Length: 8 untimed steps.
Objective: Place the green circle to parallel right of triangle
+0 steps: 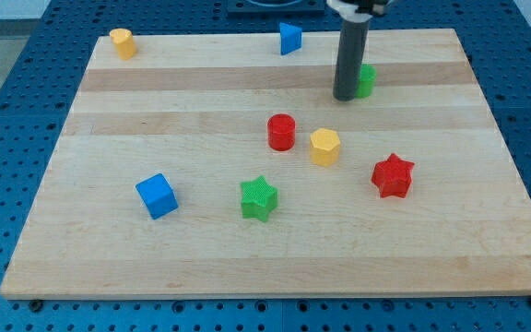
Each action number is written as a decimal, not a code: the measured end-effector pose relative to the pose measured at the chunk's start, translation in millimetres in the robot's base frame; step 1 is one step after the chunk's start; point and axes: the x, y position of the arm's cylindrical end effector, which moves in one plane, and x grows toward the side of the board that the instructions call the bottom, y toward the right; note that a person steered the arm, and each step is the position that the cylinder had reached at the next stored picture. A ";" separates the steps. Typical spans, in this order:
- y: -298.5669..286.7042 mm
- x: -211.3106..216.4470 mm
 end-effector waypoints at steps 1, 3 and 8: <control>14.3 -21.3; 50.7 -43.8; 79.1 -31.9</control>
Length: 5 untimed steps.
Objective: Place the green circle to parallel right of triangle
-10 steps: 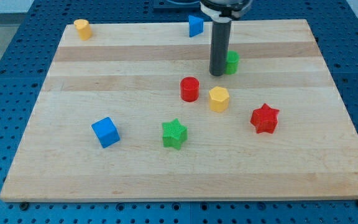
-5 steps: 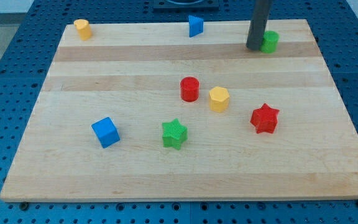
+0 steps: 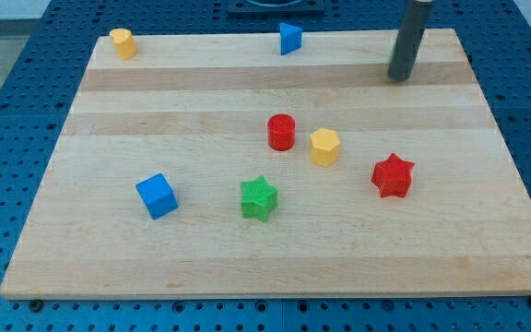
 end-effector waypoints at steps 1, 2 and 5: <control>2.9 -9.5; 5.2 -26.1; 5.2 -38.6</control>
